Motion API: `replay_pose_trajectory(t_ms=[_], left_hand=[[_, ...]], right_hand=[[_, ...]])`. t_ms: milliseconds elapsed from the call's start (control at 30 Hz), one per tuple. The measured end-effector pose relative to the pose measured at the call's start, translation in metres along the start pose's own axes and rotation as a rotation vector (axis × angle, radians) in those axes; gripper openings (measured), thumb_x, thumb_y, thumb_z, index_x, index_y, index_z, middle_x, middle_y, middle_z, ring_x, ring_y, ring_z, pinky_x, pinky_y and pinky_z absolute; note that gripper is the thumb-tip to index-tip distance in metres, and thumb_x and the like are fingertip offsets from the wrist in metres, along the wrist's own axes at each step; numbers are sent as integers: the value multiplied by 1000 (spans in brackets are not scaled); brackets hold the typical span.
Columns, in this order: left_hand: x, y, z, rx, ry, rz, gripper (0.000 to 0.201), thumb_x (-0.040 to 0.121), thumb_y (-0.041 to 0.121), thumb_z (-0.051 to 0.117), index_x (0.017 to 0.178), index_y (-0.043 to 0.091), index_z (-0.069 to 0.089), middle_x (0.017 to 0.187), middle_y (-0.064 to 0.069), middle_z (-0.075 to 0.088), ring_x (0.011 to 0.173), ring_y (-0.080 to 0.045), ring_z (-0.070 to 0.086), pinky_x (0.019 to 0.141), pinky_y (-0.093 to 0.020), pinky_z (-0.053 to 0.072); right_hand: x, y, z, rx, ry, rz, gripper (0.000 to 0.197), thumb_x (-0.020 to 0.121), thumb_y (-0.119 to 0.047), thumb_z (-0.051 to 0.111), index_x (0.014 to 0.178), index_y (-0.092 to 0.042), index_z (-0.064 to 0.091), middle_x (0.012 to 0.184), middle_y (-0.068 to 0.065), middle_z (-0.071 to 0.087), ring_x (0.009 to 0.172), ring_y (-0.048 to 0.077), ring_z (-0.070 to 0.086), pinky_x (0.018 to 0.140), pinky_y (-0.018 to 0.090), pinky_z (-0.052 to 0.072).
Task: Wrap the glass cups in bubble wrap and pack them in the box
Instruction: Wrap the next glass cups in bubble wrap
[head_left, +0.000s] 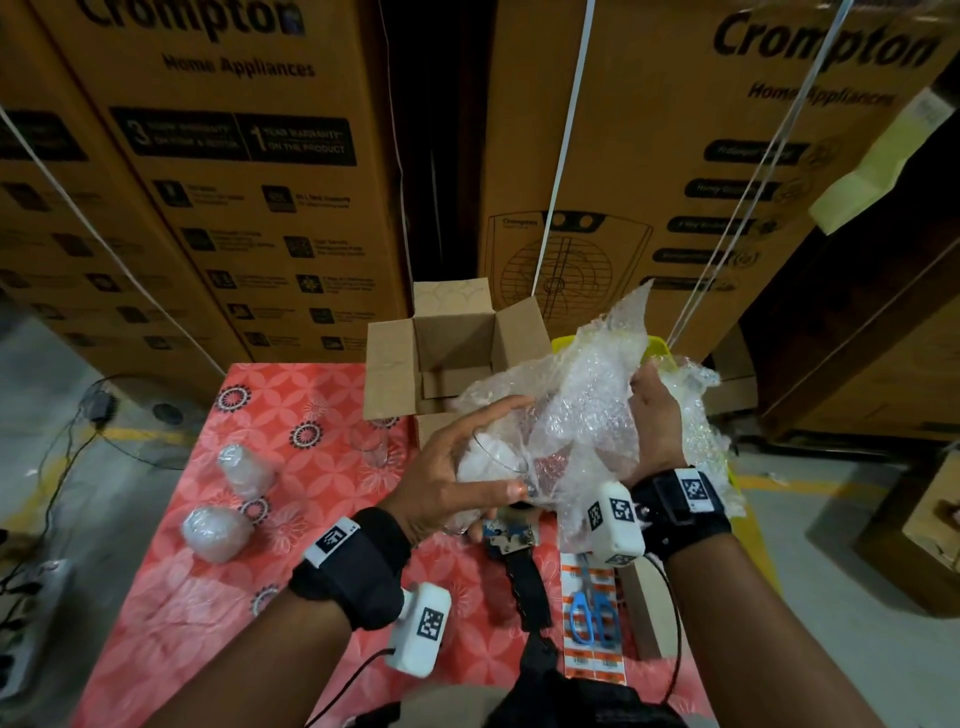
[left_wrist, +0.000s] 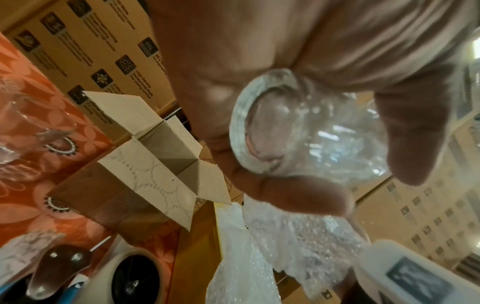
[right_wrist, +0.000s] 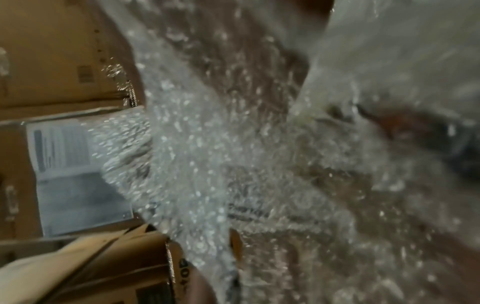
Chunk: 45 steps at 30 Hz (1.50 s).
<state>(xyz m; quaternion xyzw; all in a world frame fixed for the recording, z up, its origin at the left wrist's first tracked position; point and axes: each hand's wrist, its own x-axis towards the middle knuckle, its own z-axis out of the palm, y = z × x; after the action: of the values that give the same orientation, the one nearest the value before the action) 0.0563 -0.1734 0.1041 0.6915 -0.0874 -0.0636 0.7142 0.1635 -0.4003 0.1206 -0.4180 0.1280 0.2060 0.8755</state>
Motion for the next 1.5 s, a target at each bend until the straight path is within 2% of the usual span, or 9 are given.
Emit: replay_pose_trajectory(t_ms=[100,300,433,600,767,967,1100,1267,1500], left_hand=[[3,-5,3,100,-42,-65,76,78,29,90,148,31,60,158,15,52,147,-16,50,120,-42,37],[8,-9,10,-89,102,-96,95,70,36,89,155,20,50,150,11,61,128,-15,66,101,-32,57],[9,-4,10,-81,128,-57,90,75,33,89,156,26,50,153,21,56,137,-29,60,113,-50,51],[10,-3,9,-93,124,15,83,79,5,76,156,9,44,150,15,57,112,12,66,81,-12,57],[4,-7,0,-139,245,-35,87,78,27,88,157,31,49,159,-12,52,124,-53,61,90,-52,61],[-3,-17,-15,-128,350,-16,91,75,32,89,156,35,49,140,-4,69,106,-40,69,90,-53,60],[-8,-18,-16,-93,351,-20,100,73,40,90,161,30,42,156,28,50,148,-9,47,123,-47,39],[-9,-23,-16,-32,330,-60,85,90,3,81,160,26,38,148,27,41,111,33,50,92,-5,50],[-22,-29,-34,233,599,-47,76,74,63,80,143,51,52,159,9,39,144,-10,45,119,-41,42]], right_hand=[[8,3,-16,-153,-14,-36,86,92,-64,70,158,-16,45,155,20,52,145,44,48,122,64,32],[3,22,-33,-696,4,-451,149,56,-40,105,155,-59,-4,174,0,7,159,29,22,124,61,30],[4,43,-47,-1106,38,-682,176,46,-33,110,160,-42,-24,167,-24,-22,160,25,15,125,57,31],[14,57,-61,-990,275,-800,91,85,-4,84,154,-44,39,167,-3,26,126,27,62,88,48,64],[20,46,-61,-258,502,-472,22,100,1,57,116,-5,72,110,16,74,101,35,74,82,43,65],[21,17,-84,474,519,-171,47,109,-13,35,153,-1,43,153,24,51,143,44,48,106,58,46],[16,10,-73,594,408,-228,34,106,-35,50,122,-8,61,138,26,65,126,49,64,108,62,48],[12,10,-50,223,222,-364,24,93,-23,79,110,-7,73,121,19,68,120,43,68,104,51,56],[13,-17,-38,-74,-125,-414,73,76,5,70,146,9,49,149,22,58,141,33,55,120,50,39]])
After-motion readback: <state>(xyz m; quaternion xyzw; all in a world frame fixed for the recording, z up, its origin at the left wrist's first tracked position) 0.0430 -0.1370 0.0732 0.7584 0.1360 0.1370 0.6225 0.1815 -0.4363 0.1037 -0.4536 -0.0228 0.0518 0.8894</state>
